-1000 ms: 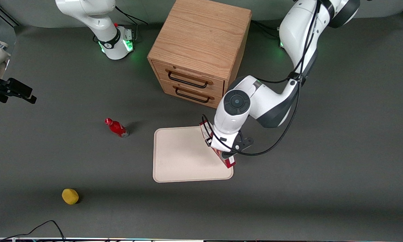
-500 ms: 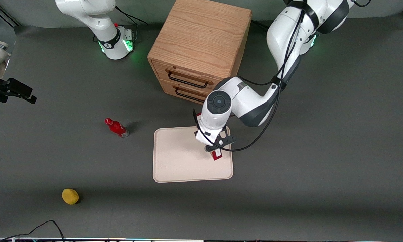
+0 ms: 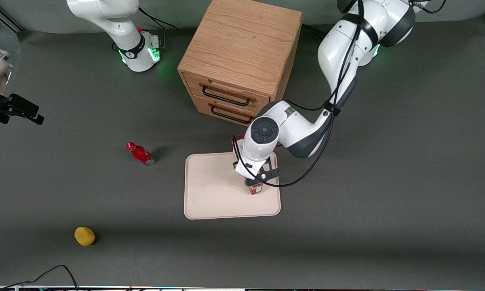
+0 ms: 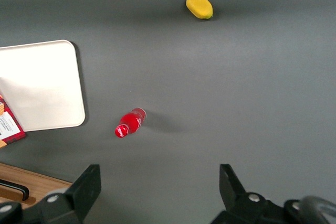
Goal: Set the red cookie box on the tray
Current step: 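Lower the box onto the tray corner with the left gripper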
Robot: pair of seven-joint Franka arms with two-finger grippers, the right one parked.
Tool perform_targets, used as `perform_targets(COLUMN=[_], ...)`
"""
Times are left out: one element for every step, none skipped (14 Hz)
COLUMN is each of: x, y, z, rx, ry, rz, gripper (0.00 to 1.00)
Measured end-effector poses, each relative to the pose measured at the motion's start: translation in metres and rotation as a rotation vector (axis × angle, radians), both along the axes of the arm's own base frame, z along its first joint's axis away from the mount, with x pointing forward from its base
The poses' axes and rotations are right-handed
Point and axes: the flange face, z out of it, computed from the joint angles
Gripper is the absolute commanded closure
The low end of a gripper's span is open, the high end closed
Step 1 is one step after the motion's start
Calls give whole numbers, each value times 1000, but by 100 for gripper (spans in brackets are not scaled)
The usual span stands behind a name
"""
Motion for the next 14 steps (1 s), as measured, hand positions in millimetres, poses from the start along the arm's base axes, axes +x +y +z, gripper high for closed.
perform_targets(x=[2,4,5,7,9,12,15,20,24,29,33,35,36,36], y=[1,2,3,5,7,10,14,20,26,32,37,41,42,42], z=[-3,-6,-9,-11,-12,-12,-12,-12,-12,-13,-14,-15,-15,-16], rx=[-7,-13,-17,-21,-26,-26,-26,-25,-24,-23,-22,-22,-22,-22], ry=[-7,-13,-18,-22,-28,-31,-34,-38,-40,-42,-43,-43,-44,-44], rz=[2,4,6,6,1,-4,-11,-18,-22,-24,-27,-29,-30,-32], gripper=[77,77,77,77,78,78,78,78,78,78,77,74,38,0])
